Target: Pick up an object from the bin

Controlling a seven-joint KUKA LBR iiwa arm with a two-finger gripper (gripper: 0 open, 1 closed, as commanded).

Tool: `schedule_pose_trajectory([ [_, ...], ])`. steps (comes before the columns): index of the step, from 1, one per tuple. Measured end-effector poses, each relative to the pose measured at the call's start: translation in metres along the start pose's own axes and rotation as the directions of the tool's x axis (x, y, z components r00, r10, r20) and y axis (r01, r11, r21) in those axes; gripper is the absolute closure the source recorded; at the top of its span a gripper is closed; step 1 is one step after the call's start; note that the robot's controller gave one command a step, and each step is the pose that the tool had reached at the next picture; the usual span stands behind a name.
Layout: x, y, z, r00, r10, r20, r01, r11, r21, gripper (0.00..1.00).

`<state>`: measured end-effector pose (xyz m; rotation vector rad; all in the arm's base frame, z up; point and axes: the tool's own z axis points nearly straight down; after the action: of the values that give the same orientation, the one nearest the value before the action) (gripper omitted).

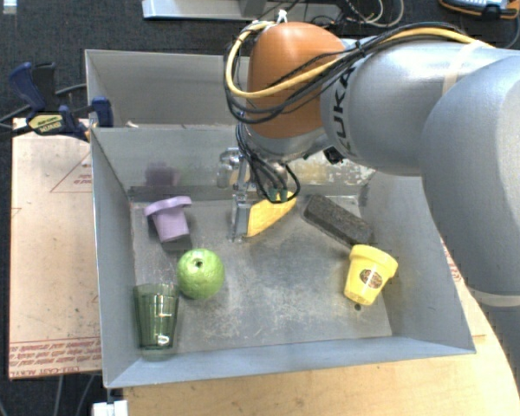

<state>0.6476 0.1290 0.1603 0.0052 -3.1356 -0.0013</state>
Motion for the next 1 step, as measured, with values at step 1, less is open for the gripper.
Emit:
schedule_pose_trajectory([
  [1, -0.0017, -0.0005, -0.0054, 1.0, 0.002, 0.008, -0.002, 1.0, -0.001, 0.0],
])
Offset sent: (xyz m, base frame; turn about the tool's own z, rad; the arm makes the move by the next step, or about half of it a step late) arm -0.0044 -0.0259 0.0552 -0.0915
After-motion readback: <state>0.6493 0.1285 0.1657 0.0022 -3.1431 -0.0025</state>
